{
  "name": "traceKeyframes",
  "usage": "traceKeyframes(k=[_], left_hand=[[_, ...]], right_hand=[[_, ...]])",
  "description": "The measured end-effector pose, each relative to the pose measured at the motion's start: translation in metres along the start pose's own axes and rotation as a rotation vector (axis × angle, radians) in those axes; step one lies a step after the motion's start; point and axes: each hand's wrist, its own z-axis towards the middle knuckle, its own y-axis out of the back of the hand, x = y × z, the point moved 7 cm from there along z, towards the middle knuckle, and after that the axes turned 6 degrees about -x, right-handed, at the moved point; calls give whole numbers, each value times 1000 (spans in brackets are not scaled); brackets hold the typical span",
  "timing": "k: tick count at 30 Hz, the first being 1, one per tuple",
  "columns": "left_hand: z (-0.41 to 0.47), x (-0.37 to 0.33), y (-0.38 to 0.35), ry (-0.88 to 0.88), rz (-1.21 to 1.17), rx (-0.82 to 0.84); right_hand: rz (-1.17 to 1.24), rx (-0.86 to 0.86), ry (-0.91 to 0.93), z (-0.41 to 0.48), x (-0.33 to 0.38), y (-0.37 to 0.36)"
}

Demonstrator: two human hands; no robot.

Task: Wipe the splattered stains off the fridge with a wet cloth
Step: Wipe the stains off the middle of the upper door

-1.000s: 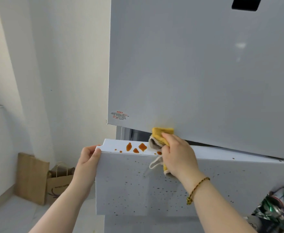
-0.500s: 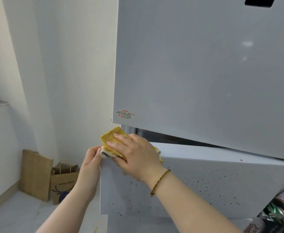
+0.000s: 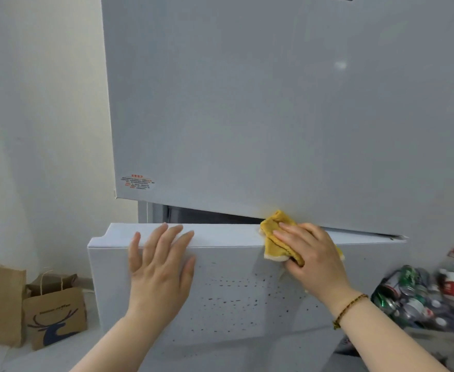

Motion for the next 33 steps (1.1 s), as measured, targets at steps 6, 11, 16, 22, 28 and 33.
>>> traceKeyframes(k=[6, 11, 16, 22, 28, 33], left_hand=[[2, -13, -12, 13, 15, 52], [3, -14, -15, 33, -11, 71], [8, -11, -19, 14, 18, 55], [17, -1, -27, -8, -31, 157], [14, 54, -19, 319, -103, 6], [9, 87, -31, 637, -304, 71]], right_hand=[[-117, -3, -141, -41, -73, 40], [-170, 37, -532, -78, -123, 64], [-147, -74, -661, -77, -109, 55], [-177, -255, -547, -46, -55, 24], [-172, -262, -575, -38, -34, 9], [-167, -267, -591, -37, -28, 3]])
